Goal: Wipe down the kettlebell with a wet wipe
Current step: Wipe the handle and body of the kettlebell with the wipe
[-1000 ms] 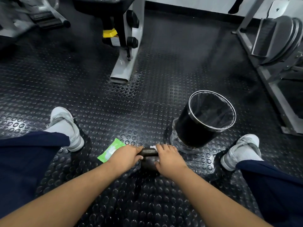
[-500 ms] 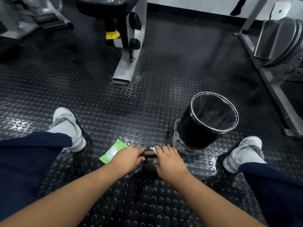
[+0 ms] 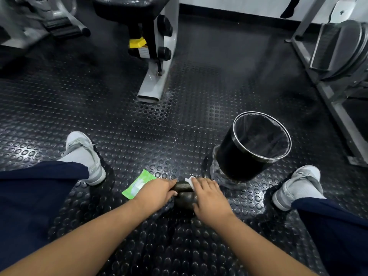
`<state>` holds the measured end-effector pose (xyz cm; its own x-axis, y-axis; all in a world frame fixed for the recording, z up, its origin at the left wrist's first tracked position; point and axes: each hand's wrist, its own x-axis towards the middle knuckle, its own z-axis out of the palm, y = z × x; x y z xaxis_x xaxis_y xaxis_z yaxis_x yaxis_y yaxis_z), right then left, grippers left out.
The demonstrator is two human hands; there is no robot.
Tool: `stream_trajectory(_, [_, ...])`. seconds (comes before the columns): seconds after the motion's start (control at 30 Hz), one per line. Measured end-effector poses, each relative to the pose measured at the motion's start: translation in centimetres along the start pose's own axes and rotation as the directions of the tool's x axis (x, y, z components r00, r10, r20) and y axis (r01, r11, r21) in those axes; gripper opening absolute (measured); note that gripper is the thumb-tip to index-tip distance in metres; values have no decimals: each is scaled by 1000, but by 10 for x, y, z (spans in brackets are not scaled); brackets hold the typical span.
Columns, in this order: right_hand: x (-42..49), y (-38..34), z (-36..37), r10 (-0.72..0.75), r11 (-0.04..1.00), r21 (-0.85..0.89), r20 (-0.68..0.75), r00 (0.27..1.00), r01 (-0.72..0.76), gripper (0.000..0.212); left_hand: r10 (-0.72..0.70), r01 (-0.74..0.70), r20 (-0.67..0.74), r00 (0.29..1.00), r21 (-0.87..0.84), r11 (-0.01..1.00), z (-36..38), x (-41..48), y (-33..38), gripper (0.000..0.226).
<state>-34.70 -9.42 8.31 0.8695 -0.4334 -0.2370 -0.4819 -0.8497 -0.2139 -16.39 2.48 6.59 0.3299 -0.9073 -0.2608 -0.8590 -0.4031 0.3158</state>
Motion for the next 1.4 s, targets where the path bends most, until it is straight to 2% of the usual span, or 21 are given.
stream_trajectory(0.07, [10,0,-5,50,999,-14,28,998,-50,61,-5,5,-7,1000,2,1000,0,-1,0,41])
stream_trajectory(0.13, [23,-13,-10,90,996,-31,90,992,-88,54,-9,9,-7,1000,6,1000,0,-1,2,35])
stream_trajectory(0.23, [28,-38,-6,32,999,-26,86,996,-30,64,-10,10,-9,1000,-10,1000,0,0,1,25])
stream_trajectory(0.33, [13,-40,4,-38,999,-3,4,999,38,81,3,-3,-19,1000,-45,999,1,0,0,35])
stream_trajectory(0.43, [-2,-18,9,-81,997,-1,-19,997,81,90,15,-15,-12,1000,-24,1000,2,1,-1,43])
stream_trajectory(0.6, [12,1,2,52,998,27,33,998,-53,82,-5,5,-8,1000,-16,1000,5,2,-2,49])
stream_trajectory(0.73, [23,-24,-2,-44,999,18,60,997,43,80,-2,2,-5,1000,-19,1000,4,2,-2,40])
stream_trajectory(0.87, [2,-25,10,-112,994,-18,17,994,112,84,12,-13,-23,1000,-41,999,3,1,-2,37])
stream_trajectory(0.97, [-14,-8,14,-92,996,-7,-12,996,91,86,11,-11,-14,1000,-19,1000,3,1,-2,44])
stream_trajectory(1.17, [13,-16,-1,32,999,3,52,998,-33,86,8,-7,-11,1000,16,1000,3,1,-1,46])
stream_trajectory(1.27, [17,-33,1,-26,1000,3,56,998,25,81,8,-8,-9,1000,2,1000,1,2,0,37])
stream_trajectory(1.4, [-1,-25,12,-97,995,-36,23,995,98,85,9,-9,-22,1000,-11,1000,2,1,0,40])
